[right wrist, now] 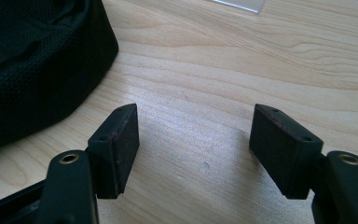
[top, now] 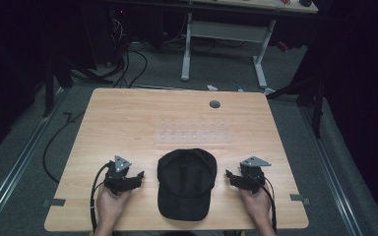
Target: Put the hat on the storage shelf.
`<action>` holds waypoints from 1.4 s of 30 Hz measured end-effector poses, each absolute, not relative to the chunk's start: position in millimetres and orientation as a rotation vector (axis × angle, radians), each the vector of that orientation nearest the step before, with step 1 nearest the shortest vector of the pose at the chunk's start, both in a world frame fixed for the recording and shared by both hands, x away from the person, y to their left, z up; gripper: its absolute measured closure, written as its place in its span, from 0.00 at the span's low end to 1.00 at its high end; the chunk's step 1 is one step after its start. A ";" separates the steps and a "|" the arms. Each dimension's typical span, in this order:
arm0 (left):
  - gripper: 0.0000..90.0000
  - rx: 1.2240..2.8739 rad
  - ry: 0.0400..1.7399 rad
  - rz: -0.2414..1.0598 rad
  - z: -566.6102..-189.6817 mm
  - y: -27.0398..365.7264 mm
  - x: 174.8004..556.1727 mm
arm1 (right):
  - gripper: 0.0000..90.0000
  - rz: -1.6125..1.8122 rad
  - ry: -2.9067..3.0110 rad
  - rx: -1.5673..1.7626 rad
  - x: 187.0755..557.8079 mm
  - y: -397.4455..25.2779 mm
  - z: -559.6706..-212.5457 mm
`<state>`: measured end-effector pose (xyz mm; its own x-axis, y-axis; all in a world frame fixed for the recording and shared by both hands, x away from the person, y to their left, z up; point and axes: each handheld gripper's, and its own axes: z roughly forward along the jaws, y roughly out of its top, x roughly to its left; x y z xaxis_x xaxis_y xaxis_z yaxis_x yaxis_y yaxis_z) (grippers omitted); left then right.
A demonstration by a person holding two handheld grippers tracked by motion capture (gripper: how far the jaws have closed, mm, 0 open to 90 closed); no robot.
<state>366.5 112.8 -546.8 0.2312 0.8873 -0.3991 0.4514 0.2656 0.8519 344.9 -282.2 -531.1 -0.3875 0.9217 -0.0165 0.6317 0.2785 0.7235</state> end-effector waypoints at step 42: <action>0.31 1.356 1.403 0.493 -546.9 113.3 367.2 | 0.58 0.928 2.077 1.480 339.4 -288.3 -527.1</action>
